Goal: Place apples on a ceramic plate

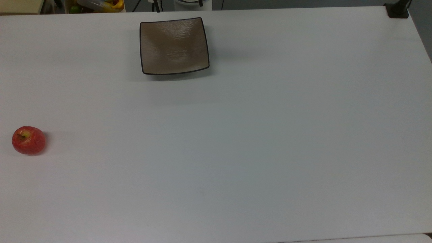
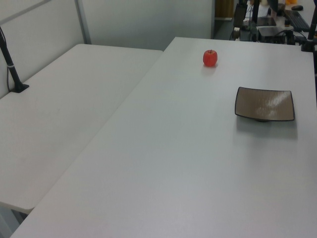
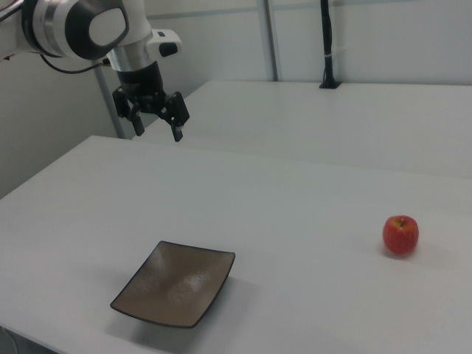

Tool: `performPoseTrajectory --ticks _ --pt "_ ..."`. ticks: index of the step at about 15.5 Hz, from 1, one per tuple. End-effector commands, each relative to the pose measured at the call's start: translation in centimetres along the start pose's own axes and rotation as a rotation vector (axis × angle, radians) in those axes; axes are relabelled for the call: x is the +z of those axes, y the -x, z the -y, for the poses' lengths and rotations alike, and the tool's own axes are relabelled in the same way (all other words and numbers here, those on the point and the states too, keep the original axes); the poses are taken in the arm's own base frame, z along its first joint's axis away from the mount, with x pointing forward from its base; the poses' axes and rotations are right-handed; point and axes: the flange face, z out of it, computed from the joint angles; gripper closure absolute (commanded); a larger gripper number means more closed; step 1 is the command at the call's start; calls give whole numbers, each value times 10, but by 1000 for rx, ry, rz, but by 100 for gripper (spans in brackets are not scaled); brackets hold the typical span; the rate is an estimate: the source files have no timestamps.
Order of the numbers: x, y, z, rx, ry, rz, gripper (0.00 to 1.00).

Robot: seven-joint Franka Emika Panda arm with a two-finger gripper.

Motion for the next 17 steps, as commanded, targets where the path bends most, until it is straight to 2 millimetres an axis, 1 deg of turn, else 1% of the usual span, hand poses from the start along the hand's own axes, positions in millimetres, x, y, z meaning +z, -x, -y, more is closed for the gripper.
performPoseTrajectory --ticks 1,6,10,11,12,17 --pt "-3 5 -3 -14 -2 -13 0" --pt "-2 8 -3 -19 -6 3 0" --pt "0 10 0 -21 -8 23 0" --pt "-3 18 1 -27 -13 35 0" --pt "-2 21 -1 -22 -18 37 0" --pt "12 15 -2 -20 -21 63 0"
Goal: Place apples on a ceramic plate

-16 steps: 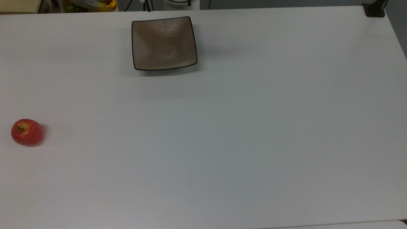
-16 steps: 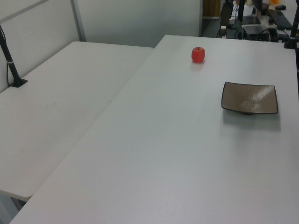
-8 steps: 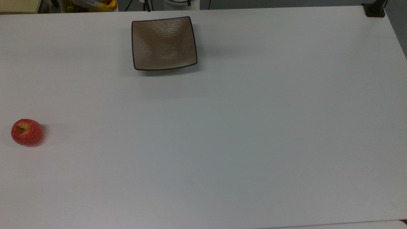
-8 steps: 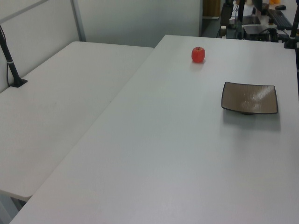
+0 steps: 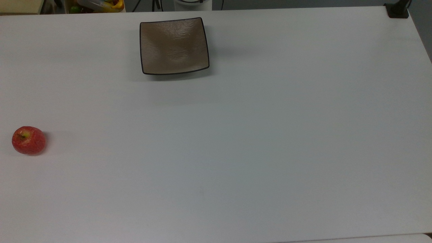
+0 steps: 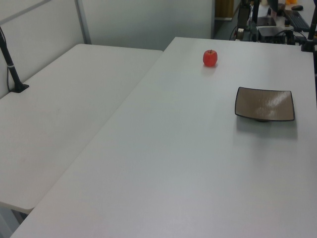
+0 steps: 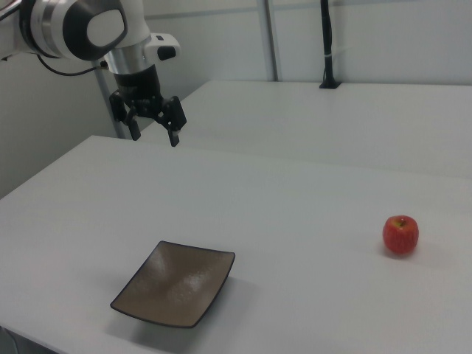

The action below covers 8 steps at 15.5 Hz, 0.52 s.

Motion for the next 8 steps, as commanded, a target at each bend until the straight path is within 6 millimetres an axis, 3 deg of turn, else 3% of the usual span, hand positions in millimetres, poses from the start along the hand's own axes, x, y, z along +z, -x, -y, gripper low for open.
performPoseTrajectory --ticks 1,8 --pt "15 4 -4 -16 -9 38 0" --pt "29 -4 -59 5 0 51 0"
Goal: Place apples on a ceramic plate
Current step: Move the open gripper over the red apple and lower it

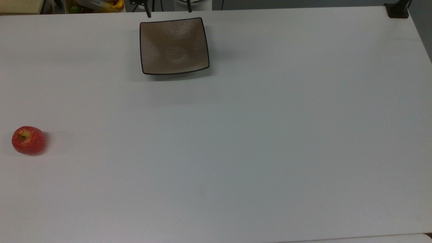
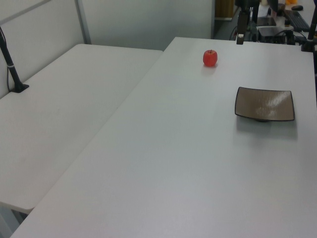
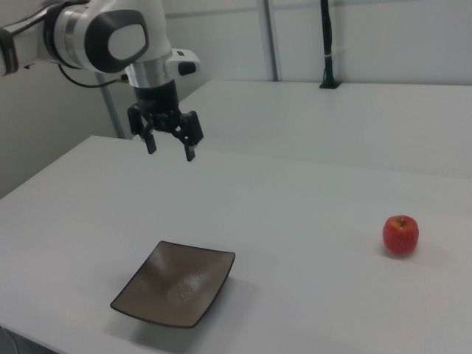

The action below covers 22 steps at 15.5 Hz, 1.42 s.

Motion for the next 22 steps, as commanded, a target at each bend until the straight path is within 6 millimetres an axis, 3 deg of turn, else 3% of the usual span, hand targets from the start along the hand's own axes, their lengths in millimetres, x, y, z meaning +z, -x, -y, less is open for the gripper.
performPoseTrajectory --ticks 1,10,17,22 --pt "11 -7 -38 -19 1 14 0" --pt "74 -32 -142 -14 71 122 0" --pt "114 -61 -233 62 159 -39 0" --pt "120 -68 -293 117 262 -231 0"
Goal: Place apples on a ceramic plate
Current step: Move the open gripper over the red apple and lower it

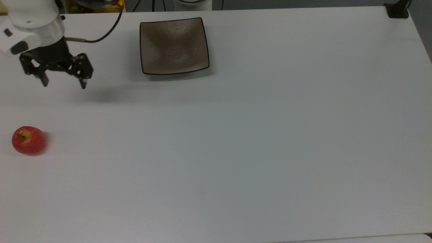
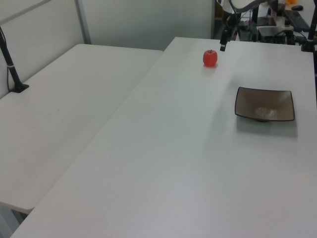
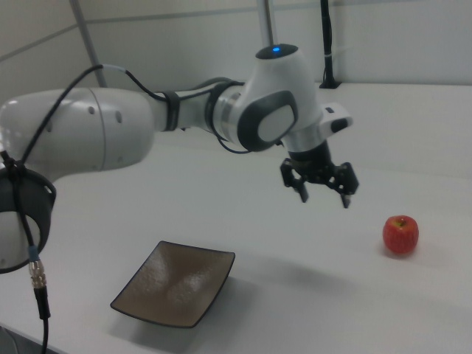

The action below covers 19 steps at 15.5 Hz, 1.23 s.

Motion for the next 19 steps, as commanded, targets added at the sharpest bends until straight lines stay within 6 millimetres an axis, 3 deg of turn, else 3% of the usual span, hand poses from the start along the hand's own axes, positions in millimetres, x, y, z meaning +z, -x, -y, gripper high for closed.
performPoseTrajectory --ticks 1,4,8,13,19 --pt "8 -11 -36 25 72 -137 0" --pt "31 -14 -54 48 116 -218 0" --pt "65 -28 -63 66 168 -331 0" --pt "95 -36 -91 229 151 -410 0" --pt "139 -38 -80 343 110 -473 0"
